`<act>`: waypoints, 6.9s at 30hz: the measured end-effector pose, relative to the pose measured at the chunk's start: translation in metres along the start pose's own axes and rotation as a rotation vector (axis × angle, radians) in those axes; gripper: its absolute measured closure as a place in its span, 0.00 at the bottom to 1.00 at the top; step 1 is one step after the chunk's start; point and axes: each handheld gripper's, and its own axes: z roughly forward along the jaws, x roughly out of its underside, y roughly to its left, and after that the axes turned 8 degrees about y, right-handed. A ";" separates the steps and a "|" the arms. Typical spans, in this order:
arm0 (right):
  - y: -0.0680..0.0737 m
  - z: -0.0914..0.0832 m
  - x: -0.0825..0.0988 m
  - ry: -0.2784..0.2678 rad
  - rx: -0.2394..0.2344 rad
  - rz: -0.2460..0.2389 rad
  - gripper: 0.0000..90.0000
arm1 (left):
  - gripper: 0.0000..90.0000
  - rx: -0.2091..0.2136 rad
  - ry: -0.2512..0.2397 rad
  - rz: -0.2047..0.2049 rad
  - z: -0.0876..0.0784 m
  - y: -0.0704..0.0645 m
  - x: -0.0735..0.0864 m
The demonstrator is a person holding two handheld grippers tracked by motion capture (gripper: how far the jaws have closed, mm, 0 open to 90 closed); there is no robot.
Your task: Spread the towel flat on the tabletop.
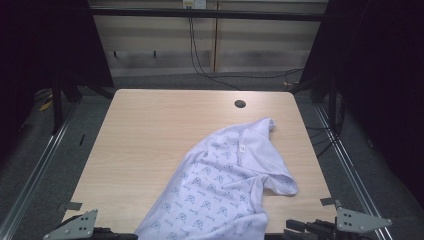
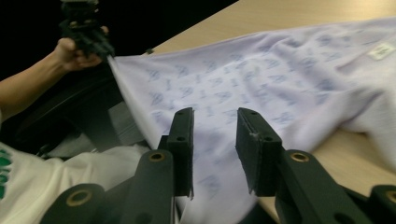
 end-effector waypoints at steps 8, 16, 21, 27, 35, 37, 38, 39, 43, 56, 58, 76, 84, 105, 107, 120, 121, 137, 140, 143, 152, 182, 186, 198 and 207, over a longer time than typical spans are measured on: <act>-0.040 0.060 -0.007 0.130 0.071 0.046 0.66 | 0.83 -0.049 -0.015 -0.059 0.021 0.054 -0.031; -0.068 0.106 -0.018 0.233 0.102 0.079 0.52 | 0.87 -0.100 0.255 -0.089 0.128 0.141 -0.075; -0.082 0.110 -0.017 0.243 0.133 0.122 0.48 | 0.94 -0.143 0.245 -0.110 0.152 0.156 -0.078; -0.079 0.123 -0.019 0.263 0.149 0.103 0.44 | 1.00 -0.181 0.256 -0.122 0.133 0.135 -0.059; -0.072 0.133 -0.026 0.265 0.154 0.089 0.45 | 1.00 -0.009 0.338 -0.096 0.107 0.079 -0.020; -0.070 0.126 -0.030 0.219 0.145 0.093 0.50 | 0.97 0.024 0.393 -0.013 0.107 0.061 -0.020; -0.070 0.126 -0.030 0.219 0.145 0.093 0.50 | 0.94 0.024 0.393 -0.013 0.107 0.061 -0.020; -0.069 0.124 -0.031 0.204 0.142 0.089 0.51 | 0.94 0.044 0.354 -0.020 0.108 0.062 -0.023; -0.078 0.134 -0.042 0.201 0.159 0.047 0.58 | 0.89 -0.011 0.222 -0.076 0.109 0.087 -0.044; -0.106 0.162 -0.042 0.325 0.220 0.025 0.52 | 0.89 -0.294 0.200 -0.119 0.157 0.169 -0.087; -0.105 0.161 -0.041 0.331 0.224 0.029 0.54 | 0.95 -0.322 0.253 -0.085 0.154 0.164 -0.088; -0.085 0.101 -0.014 0.316 0.243 0.073 0.82 | 1.00 -0.313 0.236 -0.217 0.085 0.124 -0.027; -0.094 0.068 -0.002 0.278 0.342 0.125 0.86 | 0.99 -0.306 0.220 -0.272 0.081 0.129 -0.026; -0.048 0.246 -0.083 0.346 -0.046 -0.160 0.60 | 0.99 -0.220 0.236 -0.199 0.115 0.135 -0.048; -0.046 0.254 -0.078 0.370 -0.051 -0.173 0.57 | 0.98 -0.216 0.229 -0.204 0.115 0.136 -0.048; -0.048 0.251 -0.078 0.329 0.030 -0.183 0.98 | 0.92 -0.237 0.215 -0.219 0.114 0.139 -0.049; -0.051 0.230 -0.086 0.270 0.029 -0.160 0.98 | 0.92 -0.232 0.215 -0.218 0.113 0.139 -0.047; -0.059 0.085 -0.006 0.281 0.074 -0.031 0.99 | 0.90 -0.293 0.249 -0.214 0.113 0.127 -0.048; -0.067 0.067 0.001 0.268 0.140 0.012 0.99 | 0.90 -0.285 0.246 -0.235 0.108 0.125 -0.046; -0.074 0.071 -0.003 0.247 0.126 0.022 0.99 | 0.82 -0.231 0.191 -0.225 0.105 0.129 -0.051; -0.083 0.109 -0.026 0.281 0.101 -0.014 0.98 | 0.63 -0.284 0.025 -0.242 0.135 0.187 -0.114; -0.099 0.120 -0.033 0.284 0.124 0.008 0.98 | 0.76 -0.065 0.172 0.012 0.125 0.076 -0.070; -0.099 0.119 -0.033 0.281 0.127 0.007 0.98 | 0.82 -0.126 0.089 -0.034 0.106 0.096 -0.071; -0.100 0.120 -0.034 0.278 0.121 0.004 0.97 | 0.55 -0.146 0.143 -0.018 0.147 0.106 -0.088; -0.100 0.116 -0.033 0.269 0.127 0.006 0.97 | 0.55 -0.049 0.200 0.076 0.170 0.083 -0.095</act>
